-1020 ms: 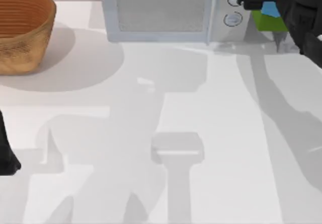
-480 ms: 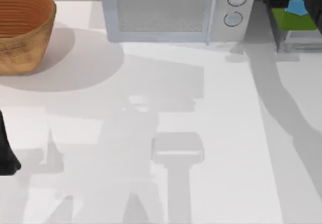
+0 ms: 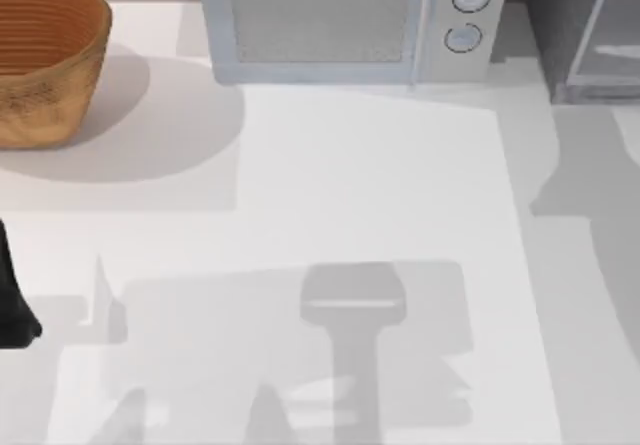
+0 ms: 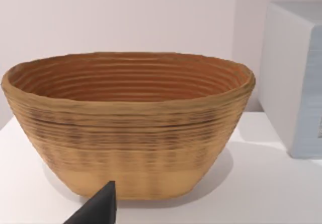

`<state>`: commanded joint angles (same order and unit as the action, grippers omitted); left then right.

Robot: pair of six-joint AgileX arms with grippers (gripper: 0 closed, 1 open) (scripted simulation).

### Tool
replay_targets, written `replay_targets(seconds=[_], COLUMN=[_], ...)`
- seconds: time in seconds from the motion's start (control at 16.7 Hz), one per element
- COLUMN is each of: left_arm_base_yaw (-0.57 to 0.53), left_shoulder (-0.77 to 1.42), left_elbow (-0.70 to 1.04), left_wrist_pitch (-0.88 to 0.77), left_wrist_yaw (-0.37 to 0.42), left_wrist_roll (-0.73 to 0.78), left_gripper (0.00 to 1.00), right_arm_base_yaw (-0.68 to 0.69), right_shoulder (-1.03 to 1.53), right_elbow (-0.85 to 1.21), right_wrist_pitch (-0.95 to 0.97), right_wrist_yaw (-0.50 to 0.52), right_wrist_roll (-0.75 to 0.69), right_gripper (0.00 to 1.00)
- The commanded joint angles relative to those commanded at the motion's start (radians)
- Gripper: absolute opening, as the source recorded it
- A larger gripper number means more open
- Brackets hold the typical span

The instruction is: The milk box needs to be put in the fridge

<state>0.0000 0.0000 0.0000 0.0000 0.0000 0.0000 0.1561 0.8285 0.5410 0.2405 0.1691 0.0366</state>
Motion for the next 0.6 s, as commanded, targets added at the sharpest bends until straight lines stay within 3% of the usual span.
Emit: replay_targets(seconds=[0.36,0.6], left_arm_base_yaw=[0.0,0.0], left_shoulder=[0.0,0.0], left_elbow=[0.0,0.0], left_wrist_pitch=[0.0,0.0], left_wrist_yaw=[0.0,0.0], left_wrist_roll=[0.0,0.0], left_gripper=[1.0,1.0], right_arm_base_yaw=[-0.101,-0.145], right_shoulder=[-0.573,-0.783], right_elbow=[-0.347,-0.501], right_wrist_pitch=[-0.155,-0.223], right_wrist_yaw=[-0.107,-0.156], right_wrist_roll=[-0.025,-0.034], right_gripper=[0.0,0.0])
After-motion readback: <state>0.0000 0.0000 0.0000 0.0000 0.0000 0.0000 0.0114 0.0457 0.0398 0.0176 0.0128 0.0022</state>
